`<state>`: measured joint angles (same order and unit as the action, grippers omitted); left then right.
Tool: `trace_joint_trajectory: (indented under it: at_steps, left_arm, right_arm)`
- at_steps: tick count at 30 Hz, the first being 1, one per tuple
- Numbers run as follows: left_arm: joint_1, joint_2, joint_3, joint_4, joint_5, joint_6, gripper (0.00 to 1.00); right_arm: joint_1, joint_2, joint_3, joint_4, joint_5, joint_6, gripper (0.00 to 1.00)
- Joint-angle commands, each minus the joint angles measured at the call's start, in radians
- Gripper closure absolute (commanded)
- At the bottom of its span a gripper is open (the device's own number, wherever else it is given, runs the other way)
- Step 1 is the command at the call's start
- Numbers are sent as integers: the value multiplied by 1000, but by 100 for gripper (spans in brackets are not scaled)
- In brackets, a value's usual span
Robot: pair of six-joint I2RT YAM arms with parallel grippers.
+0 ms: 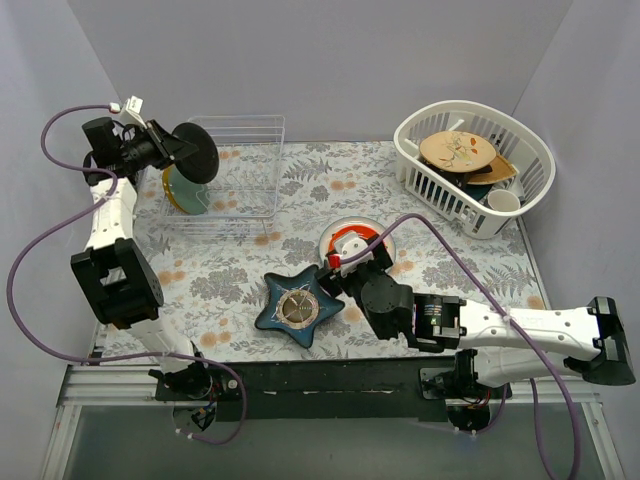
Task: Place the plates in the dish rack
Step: Insert the plate into the dish rack.
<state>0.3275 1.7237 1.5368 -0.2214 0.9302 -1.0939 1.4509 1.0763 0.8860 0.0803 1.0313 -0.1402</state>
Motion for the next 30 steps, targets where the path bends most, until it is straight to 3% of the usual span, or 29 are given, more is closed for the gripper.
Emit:
trace_joint_trajectory:
  at_steps: [1, 11, 30]
  left_arm:
    - [27, 39, 69, 13, -14, 124, 100]
    - [42, 148, 60, 11, -42, 186, 100]
    - [42, 183, -17, 22, -123, 256, 100]
  right_arm:
    - [-49, 13, 37, -59, -69, 102, 13]
    - [-139, 50, 62, -131, -157, 133, 13]
    - [-178, 59, 76, -171, -206, 172, 13]
